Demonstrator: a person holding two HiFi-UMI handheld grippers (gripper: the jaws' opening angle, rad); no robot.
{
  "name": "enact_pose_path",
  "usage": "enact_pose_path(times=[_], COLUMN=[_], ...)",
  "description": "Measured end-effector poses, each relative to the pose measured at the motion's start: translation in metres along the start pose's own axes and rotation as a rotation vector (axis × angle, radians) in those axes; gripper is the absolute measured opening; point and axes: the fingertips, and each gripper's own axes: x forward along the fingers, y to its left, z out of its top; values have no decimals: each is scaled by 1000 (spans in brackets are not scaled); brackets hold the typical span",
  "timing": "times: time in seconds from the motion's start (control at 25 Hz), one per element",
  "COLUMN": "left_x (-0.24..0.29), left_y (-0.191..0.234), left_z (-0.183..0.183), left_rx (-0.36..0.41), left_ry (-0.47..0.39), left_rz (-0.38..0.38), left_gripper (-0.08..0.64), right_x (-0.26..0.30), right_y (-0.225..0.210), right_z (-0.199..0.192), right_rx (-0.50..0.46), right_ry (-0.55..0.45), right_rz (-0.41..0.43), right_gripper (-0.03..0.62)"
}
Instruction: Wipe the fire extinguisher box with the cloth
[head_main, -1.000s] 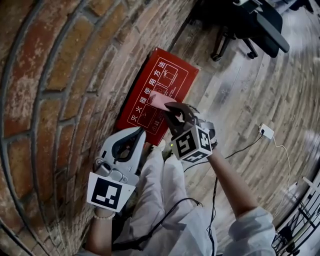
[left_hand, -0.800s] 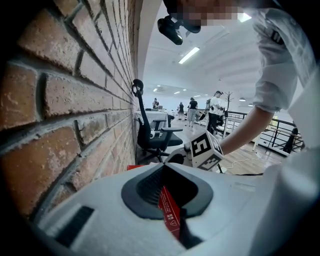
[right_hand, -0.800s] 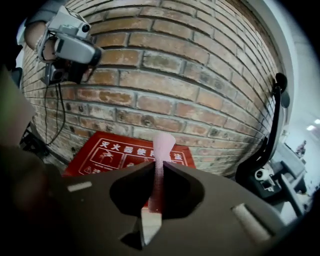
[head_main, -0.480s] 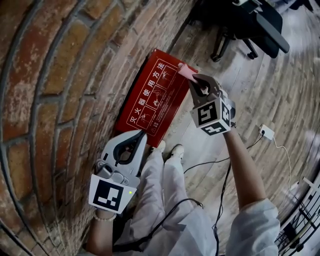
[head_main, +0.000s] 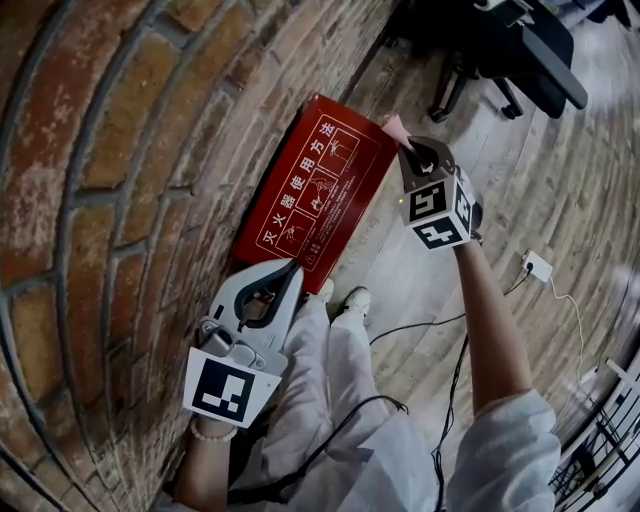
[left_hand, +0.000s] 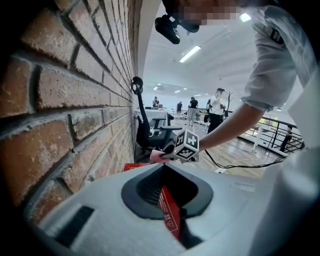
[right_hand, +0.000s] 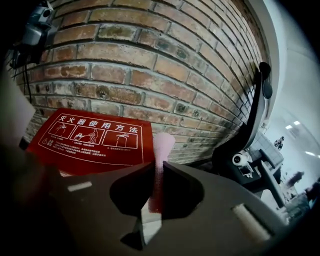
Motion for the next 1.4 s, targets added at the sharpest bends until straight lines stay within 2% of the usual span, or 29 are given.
enact_pose_path(times=[0.52,0.88,1.4], left_x=[-1,-4,-1], left_y=[0,-3,-14], left_z=[-6,-6,-11], left_rx=[-15,-7,-11], left_ry=[14,10,16], left_rz=[9,6,-15], left_gripper=[-3,-3,-3], right_x=[8,-9,-50], right_y=[74,116,206], right_z=[-15,-14,-6], right_rx=[6,64,59], right_ry=[23,-18,-90], right_rz=[135,195,354], right_gripper=[26,26,26])
